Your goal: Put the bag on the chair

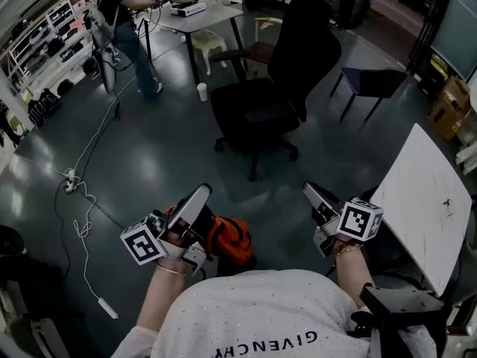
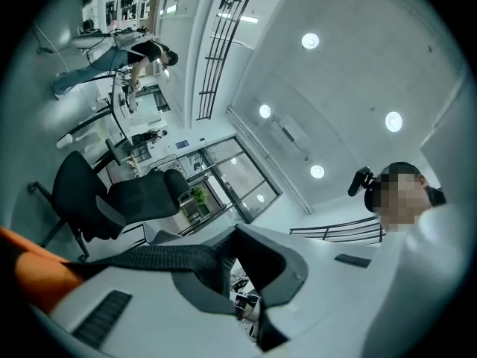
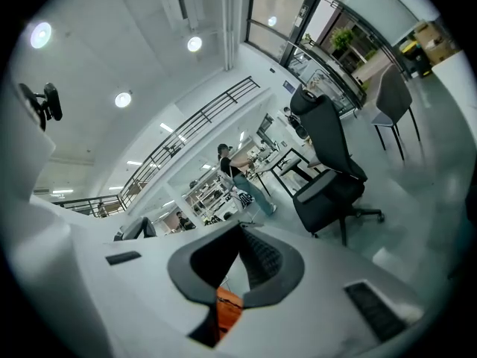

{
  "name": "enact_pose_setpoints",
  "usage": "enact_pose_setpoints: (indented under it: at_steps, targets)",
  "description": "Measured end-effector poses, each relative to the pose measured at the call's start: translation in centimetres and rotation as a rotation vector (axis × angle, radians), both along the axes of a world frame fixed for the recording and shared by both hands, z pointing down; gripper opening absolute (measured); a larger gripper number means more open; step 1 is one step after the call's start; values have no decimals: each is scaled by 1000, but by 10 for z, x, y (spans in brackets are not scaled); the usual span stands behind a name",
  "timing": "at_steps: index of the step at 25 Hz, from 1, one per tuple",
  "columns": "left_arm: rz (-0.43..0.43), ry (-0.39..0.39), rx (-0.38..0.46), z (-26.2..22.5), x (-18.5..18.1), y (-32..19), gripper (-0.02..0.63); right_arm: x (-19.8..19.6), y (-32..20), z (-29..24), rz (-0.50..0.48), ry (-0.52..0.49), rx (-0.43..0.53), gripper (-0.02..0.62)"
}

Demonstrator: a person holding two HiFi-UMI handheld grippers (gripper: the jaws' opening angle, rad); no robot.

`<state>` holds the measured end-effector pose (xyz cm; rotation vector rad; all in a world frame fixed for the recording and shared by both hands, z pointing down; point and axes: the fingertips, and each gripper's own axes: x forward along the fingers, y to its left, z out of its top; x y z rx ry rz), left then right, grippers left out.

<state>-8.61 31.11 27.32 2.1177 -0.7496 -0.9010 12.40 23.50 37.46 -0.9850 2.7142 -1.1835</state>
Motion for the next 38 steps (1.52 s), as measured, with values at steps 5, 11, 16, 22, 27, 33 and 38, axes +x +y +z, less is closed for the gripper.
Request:
enact_pose_setpoints:
  at_steps: [5, 11, 16, 22, 27, 33, 38]
  targets:
    - [35, -9, -1, -4, -2, -50, 2, -9, -37, -2, 8, 20, -5, 5]
    - [70, -78, 17, -12, -15, -115, 2, -25, -94, -22, 40, 63, 57, 5]
    - [106, -68, 38, -26, -37, -170, 1, -38, -145, -37, 101, 69, 94, 6]
    - [126, -50, 27, -30, -66, -242, 2, -74, -204, -48, 93, 75, 128, 5]
    - [150, -62, 27, -28, -86, -286, 2, -100, -244, -46, 100, 83, 128, 5]
    - [188, -51, 40, -26, -111, -325, 0, -127, -274, -39, 127, 100, 123, 5]
    - [200, -49, 54, -25, -120, -346, 0, -134, -282, -32, 138, 151, 106, 5]
